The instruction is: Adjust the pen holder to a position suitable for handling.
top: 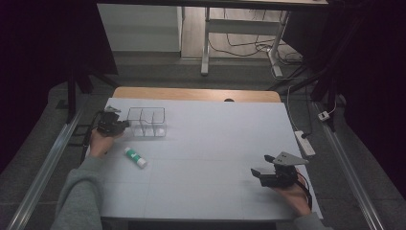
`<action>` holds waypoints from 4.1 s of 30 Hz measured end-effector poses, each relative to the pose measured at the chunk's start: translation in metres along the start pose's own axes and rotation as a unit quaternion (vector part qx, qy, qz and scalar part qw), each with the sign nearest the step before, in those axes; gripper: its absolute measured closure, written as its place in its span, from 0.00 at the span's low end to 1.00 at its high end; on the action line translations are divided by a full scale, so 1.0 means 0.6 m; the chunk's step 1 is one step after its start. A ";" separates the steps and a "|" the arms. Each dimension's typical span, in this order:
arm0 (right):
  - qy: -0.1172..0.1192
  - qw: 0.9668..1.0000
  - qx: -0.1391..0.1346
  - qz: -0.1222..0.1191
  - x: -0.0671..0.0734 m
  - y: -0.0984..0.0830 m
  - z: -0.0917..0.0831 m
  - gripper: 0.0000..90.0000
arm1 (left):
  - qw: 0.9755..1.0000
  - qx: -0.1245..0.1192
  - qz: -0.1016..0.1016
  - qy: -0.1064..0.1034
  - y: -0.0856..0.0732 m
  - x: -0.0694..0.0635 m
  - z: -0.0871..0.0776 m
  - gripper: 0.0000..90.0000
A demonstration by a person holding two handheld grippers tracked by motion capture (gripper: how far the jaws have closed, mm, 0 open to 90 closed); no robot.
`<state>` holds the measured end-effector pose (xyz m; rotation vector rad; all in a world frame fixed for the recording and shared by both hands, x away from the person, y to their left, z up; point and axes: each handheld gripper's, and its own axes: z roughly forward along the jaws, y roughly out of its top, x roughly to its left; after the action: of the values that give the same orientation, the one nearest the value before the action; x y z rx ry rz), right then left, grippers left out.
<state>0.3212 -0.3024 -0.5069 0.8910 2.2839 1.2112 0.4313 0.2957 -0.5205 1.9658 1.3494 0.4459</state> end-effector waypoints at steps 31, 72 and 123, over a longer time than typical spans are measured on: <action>-0.002 1.000 0.003 -0.001 0.002 0.001 -0.004 0.23 | 0.999 0.005 0.041 -0.022 0.017 -0.043 0.009 0.98; 0.000 1.000 0.009 0.001 0.005 0.002 -0.002 0.23 | 0.993 0.018 0.097 -0.066 0.074 -0.141 0.069 0.98; 0.002 1.000 0.008 -0.002 0.006 0.002 -0.010 0.23 | 0.982 -0.006 0.147 -0.121 0.088 -0.191 0.011 0.98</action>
<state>0.3152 -0.3027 -0.5027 0.8917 2.3004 1.1947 0.4250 0.1777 -0.4757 2.1399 0.9071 0.3372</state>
